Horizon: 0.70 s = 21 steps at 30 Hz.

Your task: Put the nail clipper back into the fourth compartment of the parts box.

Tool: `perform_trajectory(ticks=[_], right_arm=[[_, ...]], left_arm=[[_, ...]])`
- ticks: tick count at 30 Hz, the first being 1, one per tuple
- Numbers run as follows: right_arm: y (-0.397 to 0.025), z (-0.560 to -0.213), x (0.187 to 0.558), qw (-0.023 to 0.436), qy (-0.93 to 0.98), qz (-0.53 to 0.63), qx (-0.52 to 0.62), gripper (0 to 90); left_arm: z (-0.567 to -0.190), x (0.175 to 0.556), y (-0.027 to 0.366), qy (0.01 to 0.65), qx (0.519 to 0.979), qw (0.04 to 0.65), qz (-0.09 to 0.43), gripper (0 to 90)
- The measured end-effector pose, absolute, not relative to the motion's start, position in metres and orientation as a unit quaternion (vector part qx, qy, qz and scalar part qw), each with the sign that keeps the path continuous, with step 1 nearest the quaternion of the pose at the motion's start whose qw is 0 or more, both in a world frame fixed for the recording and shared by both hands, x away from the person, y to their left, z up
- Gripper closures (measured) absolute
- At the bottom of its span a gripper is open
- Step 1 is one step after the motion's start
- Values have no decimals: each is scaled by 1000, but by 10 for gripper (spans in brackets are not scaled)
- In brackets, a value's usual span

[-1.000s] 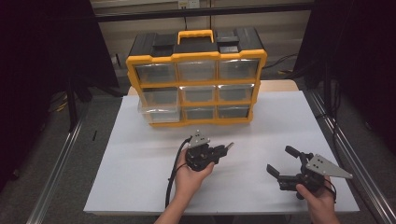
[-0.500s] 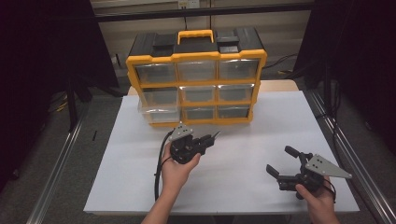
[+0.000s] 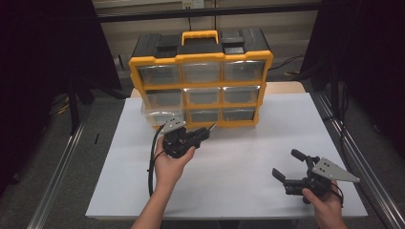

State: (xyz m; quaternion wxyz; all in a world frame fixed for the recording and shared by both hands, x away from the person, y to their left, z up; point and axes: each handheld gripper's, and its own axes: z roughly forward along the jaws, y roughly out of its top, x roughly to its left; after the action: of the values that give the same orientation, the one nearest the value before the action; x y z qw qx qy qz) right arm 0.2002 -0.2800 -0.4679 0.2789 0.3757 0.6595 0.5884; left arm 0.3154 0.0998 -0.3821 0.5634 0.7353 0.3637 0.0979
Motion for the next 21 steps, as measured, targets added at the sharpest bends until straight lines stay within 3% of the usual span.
perform_trajectory(ticks=[21], right_arm=[[-280,-467,200,277,660,590,374,26]], left_arm=[[-352,327,112,357,737,562,120,798]])
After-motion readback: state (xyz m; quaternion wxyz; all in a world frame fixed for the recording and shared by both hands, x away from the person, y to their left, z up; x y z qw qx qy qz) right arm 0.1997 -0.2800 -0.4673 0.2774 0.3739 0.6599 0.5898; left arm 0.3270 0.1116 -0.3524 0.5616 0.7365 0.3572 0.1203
